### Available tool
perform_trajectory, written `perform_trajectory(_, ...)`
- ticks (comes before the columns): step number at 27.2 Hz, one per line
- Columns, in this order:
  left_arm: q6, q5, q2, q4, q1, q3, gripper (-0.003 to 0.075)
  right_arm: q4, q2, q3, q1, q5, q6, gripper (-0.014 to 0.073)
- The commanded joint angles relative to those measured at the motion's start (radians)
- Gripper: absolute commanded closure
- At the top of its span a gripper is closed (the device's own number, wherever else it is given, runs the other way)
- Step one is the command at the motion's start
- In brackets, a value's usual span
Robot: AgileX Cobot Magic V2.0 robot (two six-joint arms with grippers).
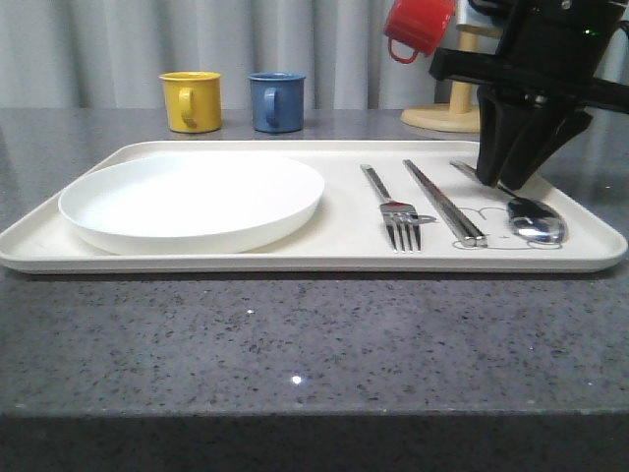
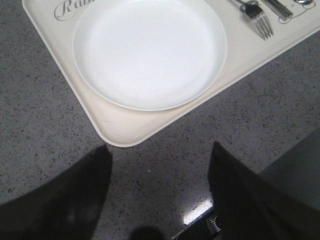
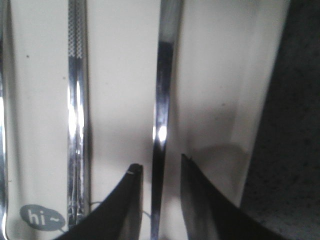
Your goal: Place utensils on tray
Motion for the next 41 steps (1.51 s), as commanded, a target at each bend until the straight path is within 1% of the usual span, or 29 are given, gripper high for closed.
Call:
perform_trajectory(1, -0.009, -0.057, 0.001, -0.012, -0.007, -0.026, 0.0298, -0.051, -0.117, -0.030, -0.003, -0.020, -0.016, 0.0363)
perform_trajectory(6, -0.009, -0.057, 0.001, -0.012, -0.007, -0.026, 0.0298, -0.122, -0.205, -0.025, 0.012, 0.003, -0.071, 0.0363)
perform_trajectory(9, -0.009, -0.057, 0.001, -0.012, -0.007, -0.026, 0.0298, -0.157, -0.281, -0.006, 0.044, -0.003, -0.108, 0.0363)
perform_trajectory(14, -0.009, -0.057, 0.001, -0.012, -0.007, -0.026, 0.0298, -0.189, -0.403, 0.067, 0.111, -0.026, -0.151, 0.0363)
perform_trajectory(19, -0.009, -0.057, 0.001, -0.012, -0.007, -0.026, 0.0297, -0.230, -0.539, 0.163, 0.167, -0.043, -0.156, 0.0363)
perform_trajectory(23, -0.009, -0.057, 0.001, -0.012, -0.007, -0.026, 0.0298, -0.230, -0.645, 0.247, 0.185, -0.048, -0.156, 0.0363)
perform_trajectory(32, -0.009, -0.057, 0.001, -0.012, -0.007, -0.026, 0.0297, -0.214, -0.890, 0.439, 0.186, -0.059, -0.153, 0.0363)
perform_trajectory(41, -0.009, -0.066, 0.001, -0.012, -0.007, -0.026, 0.0298, -0.198, -1.117, 0.581, 0.186, -0.106, -0.153, 0.0370)
